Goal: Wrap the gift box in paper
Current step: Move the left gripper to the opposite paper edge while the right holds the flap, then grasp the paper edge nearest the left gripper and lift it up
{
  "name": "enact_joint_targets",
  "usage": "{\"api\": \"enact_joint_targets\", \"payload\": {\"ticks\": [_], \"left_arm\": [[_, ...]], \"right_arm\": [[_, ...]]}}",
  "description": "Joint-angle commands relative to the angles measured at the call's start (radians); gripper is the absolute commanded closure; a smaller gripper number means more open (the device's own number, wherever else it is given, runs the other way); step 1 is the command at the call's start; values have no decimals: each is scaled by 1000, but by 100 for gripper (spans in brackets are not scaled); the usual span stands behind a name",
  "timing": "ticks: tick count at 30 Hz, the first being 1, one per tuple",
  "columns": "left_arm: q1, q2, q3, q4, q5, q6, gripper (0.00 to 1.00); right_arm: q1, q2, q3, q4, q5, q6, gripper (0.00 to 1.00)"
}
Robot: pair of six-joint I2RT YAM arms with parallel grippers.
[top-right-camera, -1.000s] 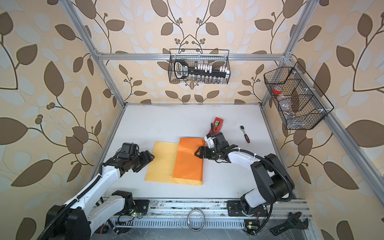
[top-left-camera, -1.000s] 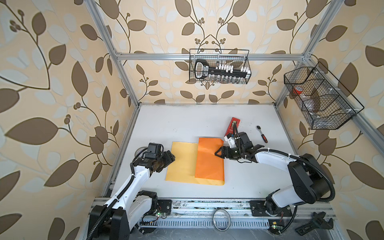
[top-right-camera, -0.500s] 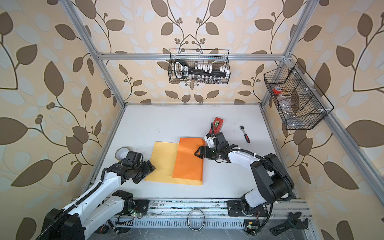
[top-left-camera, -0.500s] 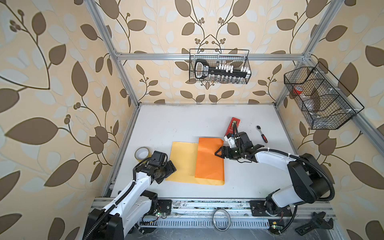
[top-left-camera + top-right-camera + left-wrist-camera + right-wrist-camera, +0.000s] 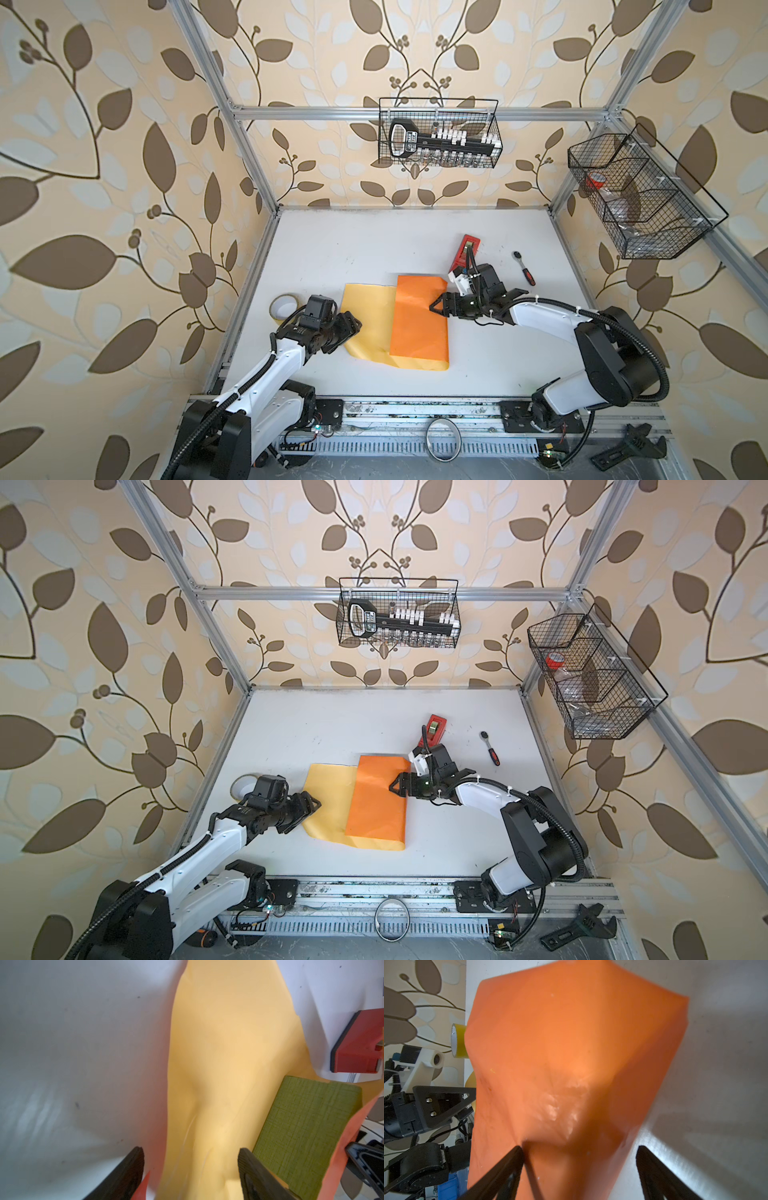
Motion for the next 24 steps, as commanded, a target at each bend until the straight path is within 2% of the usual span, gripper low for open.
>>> {"api": "enact_joint_targets", "payload": {"ticks": [1,6,8,16,24], "left_arm": [[14,31,45,105,14,52,27],[27,80,92,98,-73,89,24],[45,122,120,93,-69,95,24],[125,281,163,160,86,66,27],[166,331,158,216,130,59,33]], "right_arm": [[4,45,-28,-135,70,-38,15],[7,55,-24,-128,68,-36,15],[8,60,-23,-123,66,-36,15],[14,81,-9,-118,63,-36,15],[15,91,-7,-118,61,-39,15]]}}
